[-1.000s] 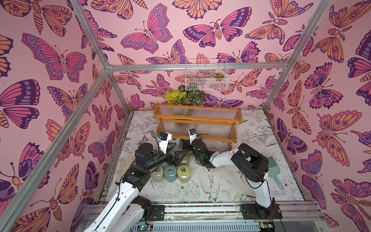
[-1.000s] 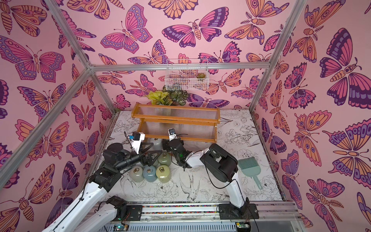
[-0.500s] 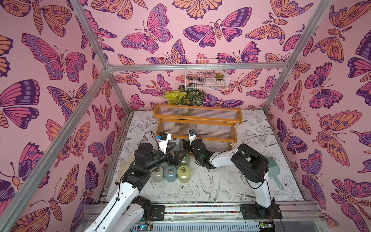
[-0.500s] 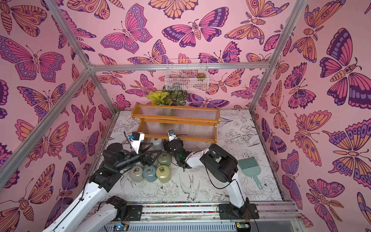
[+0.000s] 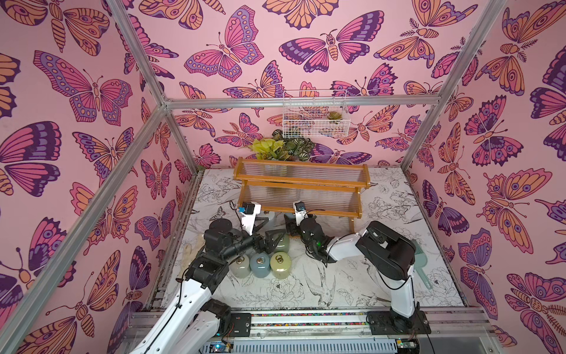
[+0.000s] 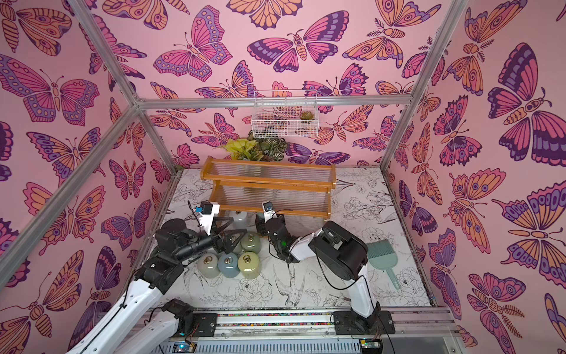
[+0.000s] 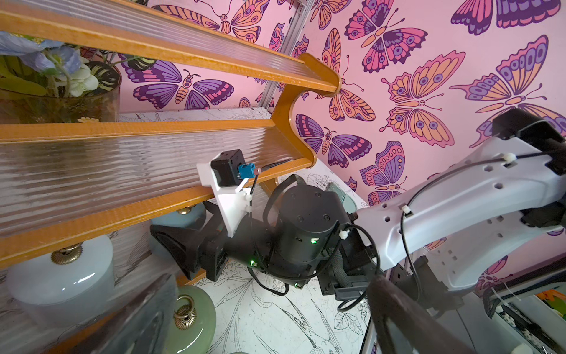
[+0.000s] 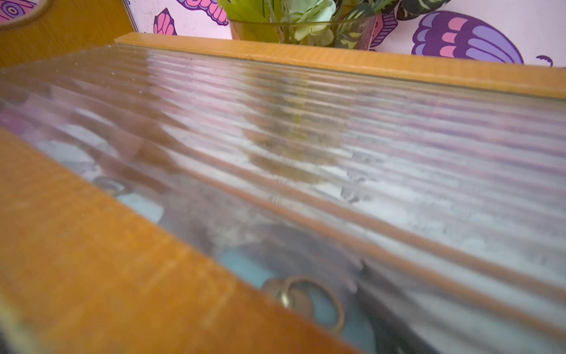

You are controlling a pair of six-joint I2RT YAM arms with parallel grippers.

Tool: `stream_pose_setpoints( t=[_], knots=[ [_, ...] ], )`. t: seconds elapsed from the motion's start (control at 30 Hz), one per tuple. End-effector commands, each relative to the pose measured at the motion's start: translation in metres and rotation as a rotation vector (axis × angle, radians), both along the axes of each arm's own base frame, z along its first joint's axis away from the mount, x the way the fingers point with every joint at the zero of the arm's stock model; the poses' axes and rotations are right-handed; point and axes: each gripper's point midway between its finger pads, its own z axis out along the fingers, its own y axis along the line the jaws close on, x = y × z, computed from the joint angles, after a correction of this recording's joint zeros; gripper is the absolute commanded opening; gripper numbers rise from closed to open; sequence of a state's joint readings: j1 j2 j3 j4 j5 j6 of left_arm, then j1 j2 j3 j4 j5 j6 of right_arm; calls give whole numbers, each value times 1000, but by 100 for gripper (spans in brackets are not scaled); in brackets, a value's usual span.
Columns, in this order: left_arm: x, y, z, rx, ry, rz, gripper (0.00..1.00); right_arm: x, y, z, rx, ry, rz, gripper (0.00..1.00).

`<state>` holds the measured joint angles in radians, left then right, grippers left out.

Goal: Remove the tea canisters from the shelf
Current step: Pick up the tea canister from the shelf.

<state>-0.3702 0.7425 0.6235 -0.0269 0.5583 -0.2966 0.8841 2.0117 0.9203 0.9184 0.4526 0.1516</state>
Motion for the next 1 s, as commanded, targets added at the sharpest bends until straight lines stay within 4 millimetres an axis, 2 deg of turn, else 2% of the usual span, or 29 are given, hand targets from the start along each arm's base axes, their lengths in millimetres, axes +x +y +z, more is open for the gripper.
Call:
stream_pose_setpoints(
  t=[0.0, 0.47, 0.97],
  knots=[
    [-2, 0, 1, -10, -8, -9, 100, -3, -13, 10, -40, -26, -10, 66],
    [2, 0, -2, -4, 7, -4, 100, -19, -20, 34, -18, -77, 38, 64],
    [4, -2, -4, -1, 19, -7, 100, -36, -18, 46, -6, -102, 100, 63]
  ],
)
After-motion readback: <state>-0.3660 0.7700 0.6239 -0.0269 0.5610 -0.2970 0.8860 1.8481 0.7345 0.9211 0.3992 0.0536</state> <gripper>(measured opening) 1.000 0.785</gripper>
